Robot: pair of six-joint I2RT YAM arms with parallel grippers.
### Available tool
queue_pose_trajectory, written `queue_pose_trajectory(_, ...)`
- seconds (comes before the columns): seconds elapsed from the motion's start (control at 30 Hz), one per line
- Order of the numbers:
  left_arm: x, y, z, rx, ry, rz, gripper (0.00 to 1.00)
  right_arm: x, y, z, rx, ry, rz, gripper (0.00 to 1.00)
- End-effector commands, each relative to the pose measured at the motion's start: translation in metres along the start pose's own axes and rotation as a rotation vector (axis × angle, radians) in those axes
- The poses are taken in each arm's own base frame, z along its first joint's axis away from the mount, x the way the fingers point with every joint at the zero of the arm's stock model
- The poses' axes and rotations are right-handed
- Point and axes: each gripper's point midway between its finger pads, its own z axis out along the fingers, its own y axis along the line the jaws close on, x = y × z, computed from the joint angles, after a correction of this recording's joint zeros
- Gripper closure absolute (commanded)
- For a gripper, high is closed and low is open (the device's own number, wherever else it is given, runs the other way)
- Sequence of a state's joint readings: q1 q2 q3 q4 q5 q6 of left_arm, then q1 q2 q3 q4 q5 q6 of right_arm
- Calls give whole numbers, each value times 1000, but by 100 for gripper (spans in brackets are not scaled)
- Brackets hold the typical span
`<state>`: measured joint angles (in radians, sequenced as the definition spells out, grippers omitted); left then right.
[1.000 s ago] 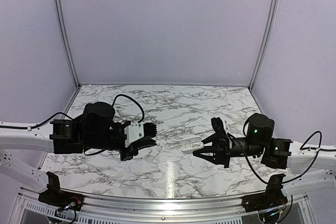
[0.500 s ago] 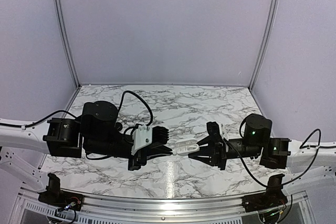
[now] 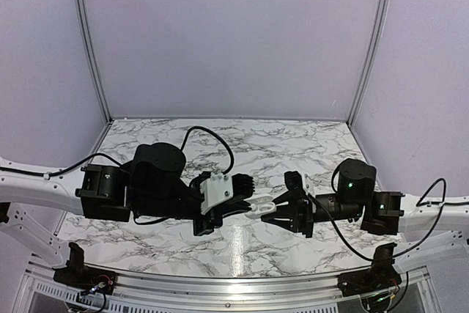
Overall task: Insert the wireless bluetooth earbuds into the charging case
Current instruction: Insert the left earbud into the left side groove of the charging case.
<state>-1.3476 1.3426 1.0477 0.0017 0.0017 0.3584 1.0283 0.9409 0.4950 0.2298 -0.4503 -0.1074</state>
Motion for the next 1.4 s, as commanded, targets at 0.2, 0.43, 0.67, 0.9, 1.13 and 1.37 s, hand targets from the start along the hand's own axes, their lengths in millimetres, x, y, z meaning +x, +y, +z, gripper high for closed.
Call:
queue_pose_trajectory(0.2,1,9,10,-46,42,-5,100,-29,0,-2,5,-64,-43,100)
queue_pose_trajectory(0.43,9,8,18,-44,87,-15,100,-33,0,-6,15,-83,-52,100)
queue_pose_trajectory(0.67,12,8,24,-42,113,-39,100,-36,0,-8,22,-103,-65,100)
queue_pose_trajectory(0.9,9,13,16,-65,109,-35,88,-34,2,-9,15,-97,-57,100)
queue_pose_trajectory(1.13,-8,19,-13,-87,44,-15,71,-32,1,-8,18,-92,-48,100)
queue_pose_trajectory(1.37,-13,12,-31,-53,-10,-6,69,-30,0,-4,10,-86,-38,100)
